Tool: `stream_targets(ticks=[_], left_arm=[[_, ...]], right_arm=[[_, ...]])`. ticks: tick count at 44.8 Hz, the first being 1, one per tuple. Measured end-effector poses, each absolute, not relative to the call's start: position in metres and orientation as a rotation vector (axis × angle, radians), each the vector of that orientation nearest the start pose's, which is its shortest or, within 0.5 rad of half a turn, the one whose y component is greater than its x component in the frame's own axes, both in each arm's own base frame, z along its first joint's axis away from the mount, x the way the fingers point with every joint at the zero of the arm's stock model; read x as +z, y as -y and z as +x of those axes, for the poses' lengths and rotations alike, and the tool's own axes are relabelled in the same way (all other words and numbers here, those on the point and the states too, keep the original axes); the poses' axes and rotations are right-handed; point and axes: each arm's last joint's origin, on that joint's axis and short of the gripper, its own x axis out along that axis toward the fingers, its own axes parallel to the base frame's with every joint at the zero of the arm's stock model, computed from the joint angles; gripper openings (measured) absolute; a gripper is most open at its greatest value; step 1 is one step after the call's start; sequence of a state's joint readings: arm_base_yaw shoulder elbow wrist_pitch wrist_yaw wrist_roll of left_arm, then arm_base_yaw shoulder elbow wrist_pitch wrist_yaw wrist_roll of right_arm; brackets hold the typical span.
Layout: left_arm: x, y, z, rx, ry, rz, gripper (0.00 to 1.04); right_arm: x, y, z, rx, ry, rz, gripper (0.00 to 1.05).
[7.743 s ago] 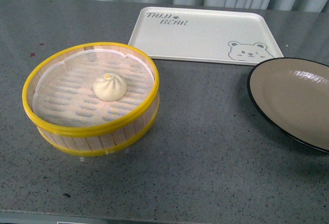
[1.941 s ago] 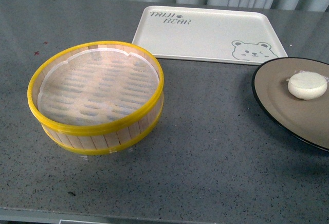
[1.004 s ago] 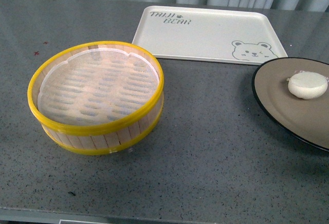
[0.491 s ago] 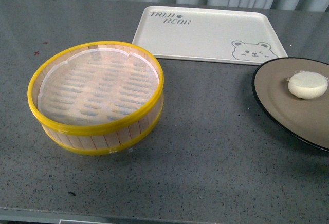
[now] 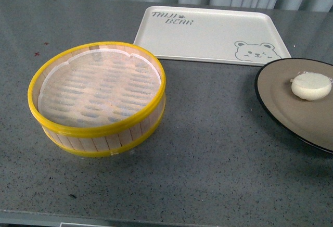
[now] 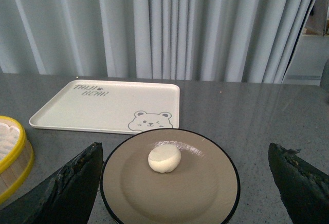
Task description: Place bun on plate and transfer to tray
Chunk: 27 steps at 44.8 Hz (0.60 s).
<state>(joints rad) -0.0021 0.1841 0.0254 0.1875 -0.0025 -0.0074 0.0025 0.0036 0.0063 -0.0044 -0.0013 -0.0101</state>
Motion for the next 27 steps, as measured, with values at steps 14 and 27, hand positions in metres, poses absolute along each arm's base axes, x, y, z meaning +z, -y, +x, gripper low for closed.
stream_targets(ticks=[14,27], left_arm=[[0.172,0.000,0.096,-0.002,0.022,-0.007,0.04],[0.172,0.000,0.096,-0.002,0.023,-0.007,0.52]], right_arm=[[0.165,0.000,0.098,0.004,-0.002,-0.010,0.96],[0.178,0.012,0.120,-0.074,0.007,-0.222,0.96]])
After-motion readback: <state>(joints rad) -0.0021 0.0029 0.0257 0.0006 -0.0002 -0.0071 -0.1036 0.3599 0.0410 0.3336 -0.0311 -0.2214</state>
